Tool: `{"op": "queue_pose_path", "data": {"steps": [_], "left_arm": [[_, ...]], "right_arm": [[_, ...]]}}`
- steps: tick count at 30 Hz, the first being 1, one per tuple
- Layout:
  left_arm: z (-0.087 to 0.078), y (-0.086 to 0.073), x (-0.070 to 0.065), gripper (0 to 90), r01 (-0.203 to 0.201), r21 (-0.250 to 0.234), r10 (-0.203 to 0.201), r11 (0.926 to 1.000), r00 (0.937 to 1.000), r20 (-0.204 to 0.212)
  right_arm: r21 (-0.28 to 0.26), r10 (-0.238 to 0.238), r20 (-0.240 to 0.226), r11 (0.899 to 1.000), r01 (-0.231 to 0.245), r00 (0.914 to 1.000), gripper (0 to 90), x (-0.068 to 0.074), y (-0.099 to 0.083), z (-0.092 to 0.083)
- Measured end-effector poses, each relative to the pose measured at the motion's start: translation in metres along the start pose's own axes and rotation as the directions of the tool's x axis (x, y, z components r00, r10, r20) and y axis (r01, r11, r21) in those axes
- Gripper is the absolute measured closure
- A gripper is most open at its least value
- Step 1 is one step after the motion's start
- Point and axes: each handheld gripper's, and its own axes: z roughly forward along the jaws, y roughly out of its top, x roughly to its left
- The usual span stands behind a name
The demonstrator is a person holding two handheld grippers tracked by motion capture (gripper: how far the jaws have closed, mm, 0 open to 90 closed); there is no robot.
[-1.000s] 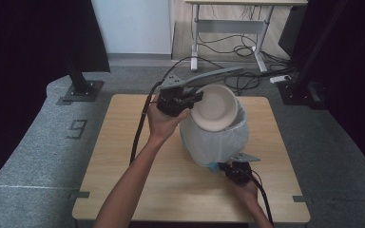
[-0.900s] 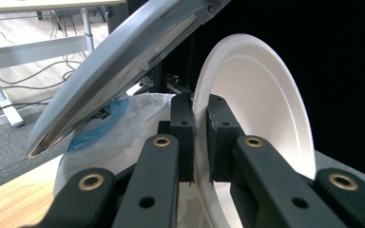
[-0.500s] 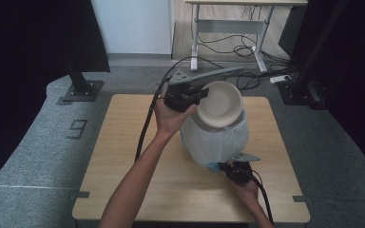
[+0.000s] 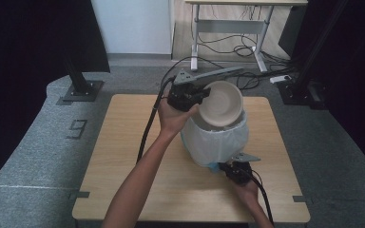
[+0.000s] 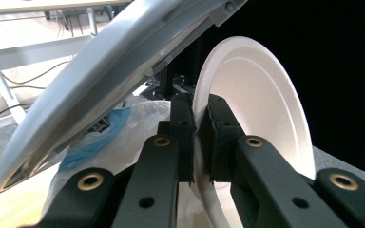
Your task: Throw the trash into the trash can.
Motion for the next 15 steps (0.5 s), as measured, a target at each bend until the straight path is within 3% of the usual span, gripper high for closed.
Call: {"op": "queue_pose_path", "data": {"steps": [13,15], "left_arm": [[0.0060,-0.0025,0.0019,82.5,0.005,0.006,-0.005,1.0000,0.9998,-0.019],[0.0071,-0.0028,0.0024,75.5,0.008,0.011,-0.007,0.9999,0.9999,-0.013]], "right_arm": [[0.000,0.000,0.001,1.000,0.000,1.0000,88.8,0.0002,-0.0001,0.0000],[0.000,0.000,0.001,1.000,0.000,1.0000,88.8,0.0003,-0.0001,0.0000]]}}
